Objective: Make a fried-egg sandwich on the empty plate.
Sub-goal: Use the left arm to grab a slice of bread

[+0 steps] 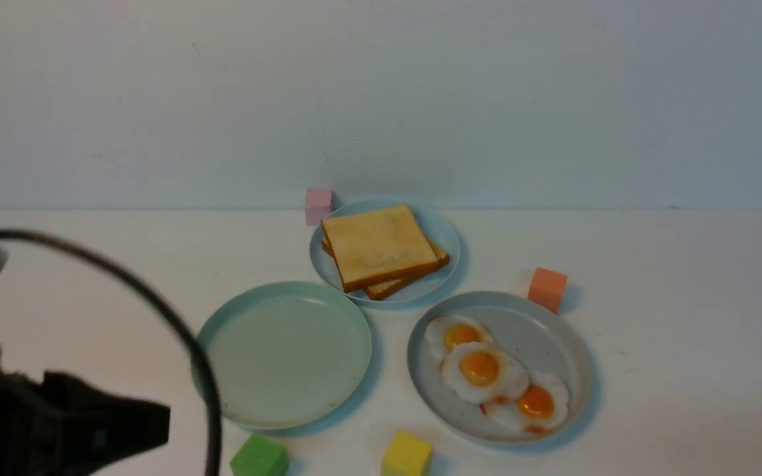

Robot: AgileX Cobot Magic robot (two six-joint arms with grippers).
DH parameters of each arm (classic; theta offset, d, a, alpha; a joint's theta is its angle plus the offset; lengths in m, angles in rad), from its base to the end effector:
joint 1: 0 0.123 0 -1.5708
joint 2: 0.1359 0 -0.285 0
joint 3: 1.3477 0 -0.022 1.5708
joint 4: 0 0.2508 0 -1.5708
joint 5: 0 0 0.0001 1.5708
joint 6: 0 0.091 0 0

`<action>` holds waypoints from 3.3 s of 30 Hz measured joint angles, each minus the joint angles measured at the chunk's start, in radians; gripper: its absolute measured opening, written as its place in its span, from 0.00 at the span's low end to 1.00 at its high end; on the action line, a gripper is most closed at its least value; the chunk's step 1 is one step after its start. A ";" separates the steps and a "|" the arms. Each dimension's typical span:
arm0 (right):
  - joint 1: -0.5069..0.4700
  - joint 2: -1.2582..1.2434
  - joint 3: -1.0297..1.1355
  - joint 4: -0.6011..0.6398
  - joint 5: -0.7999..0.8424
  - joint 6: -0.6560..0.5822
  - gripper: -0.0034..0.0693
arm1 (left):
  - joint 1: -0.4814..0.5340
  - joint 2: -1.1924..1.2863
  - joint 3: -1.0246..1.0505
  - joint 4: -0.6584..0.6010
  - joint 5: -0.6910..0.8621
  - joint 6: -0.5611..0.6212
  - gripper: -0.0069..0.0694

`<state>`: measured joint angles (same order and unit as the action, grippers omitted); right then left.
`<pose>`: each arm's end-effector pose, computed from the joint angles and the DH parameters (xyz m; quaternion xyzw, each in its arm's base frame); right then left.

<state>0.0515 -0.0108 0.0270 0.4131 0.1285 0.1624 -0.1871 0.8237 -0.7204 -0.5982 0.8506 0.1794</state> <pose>0.0563 0.0076 0.1940 0.1691 0.7034 0.2295 0.6511 0.1369 -0.0652 0.3168 0.0592 0.9013 -0.2762 0.3284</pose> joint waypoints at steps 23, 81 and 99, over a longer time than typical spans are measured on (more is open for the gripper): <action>0.164 0.494 -0.899 -0.017 1.056 -0.378 0.06 | -0.273 1.119 -0.977 0.303 0.141 0.264 0.08; 0.181 0.496 -0.900 -0.035 1.027 -0.403 0.09 | -0.273 1.539 -1.314 0.566 -0.036 0.469 0.49; 0.181 0.496 -0.900 -0.035 1.027 -0.403 0.11 | -0.280 1.373 -1.312 0.539 0.045 0.415 0.10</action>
<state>0.2322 0.4854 -0.8734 0.3784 1.1559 -0.2403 -0.4669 2.1971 -2.0322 -0.0596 0.8955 0.5941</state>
